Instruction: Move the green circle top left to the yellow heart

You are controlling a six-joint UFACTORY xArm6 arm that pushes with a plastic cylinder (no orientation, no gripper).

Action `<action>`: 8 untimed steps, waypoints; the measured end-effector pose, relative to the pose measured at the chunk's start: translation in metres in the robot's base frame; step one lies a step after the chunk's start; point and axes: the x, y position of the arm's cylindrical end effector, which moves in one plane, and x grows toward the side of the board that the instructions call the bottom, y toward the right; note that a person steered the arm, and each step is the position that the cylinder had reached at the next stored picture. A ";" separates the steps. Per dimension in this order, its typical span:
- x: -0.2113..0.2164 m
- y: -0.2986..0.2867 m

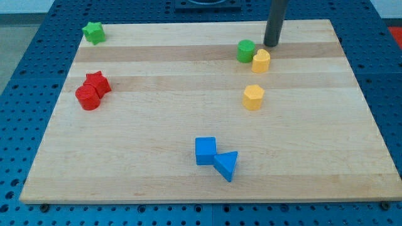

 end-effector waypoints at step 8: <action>0.033 -0.133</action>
